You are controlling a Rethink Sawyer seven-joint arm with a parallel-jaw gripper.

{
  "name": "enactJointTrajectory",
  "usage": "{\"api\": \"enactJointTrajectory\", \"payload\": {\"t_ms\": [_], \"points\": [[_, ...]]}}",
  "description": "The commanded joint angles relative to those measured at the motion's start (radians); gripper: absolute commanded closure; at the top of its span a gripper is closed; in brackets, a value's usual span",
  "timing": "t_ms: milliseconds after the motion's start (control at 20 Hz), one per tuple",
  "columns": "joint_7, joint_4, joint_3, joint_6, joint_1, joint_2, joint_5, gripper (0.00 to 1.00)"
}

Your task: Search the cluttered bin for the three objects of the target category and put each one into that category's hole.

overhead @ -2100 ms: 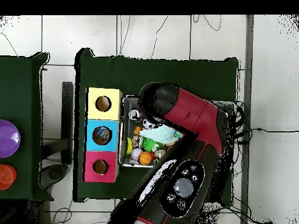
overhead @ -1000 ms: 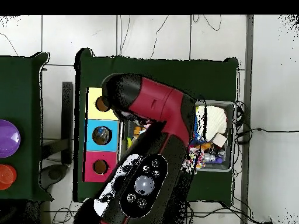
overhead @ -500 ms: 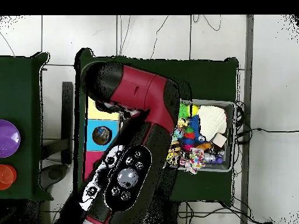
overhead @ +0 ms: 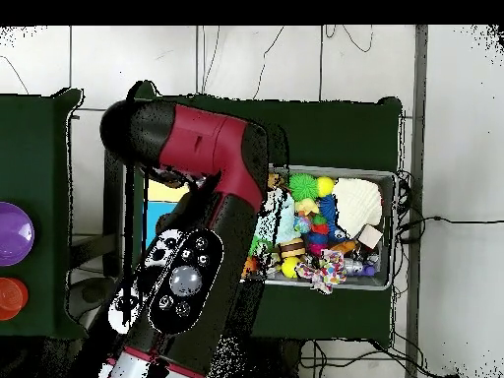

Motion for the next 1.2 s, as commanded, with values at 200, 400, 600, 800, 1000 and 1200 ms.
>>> {"api": "enactJointTrajectory", "payload": {"t_ms": [200,400,600,800,1000,1200], "points": [[0.314,0.072,0.062,0.020,0.043,0.045,0.019,1.00],[0.349,0.088,0.061,0.063,0.067,0.037,0.030,1.00],[0.355,0.109,0.070,0.077,0.079,0.026,0.043,1.00],[0.343,0.124,0.070,0.096,0.088,0.018,0.043,1.00],[0.312,0.158,0.063,0.102,0.094,0.010,0.029,1.00],[0.264,0.236,0.071,0.081,0.105,-0.019,0.018,1.00]]}}
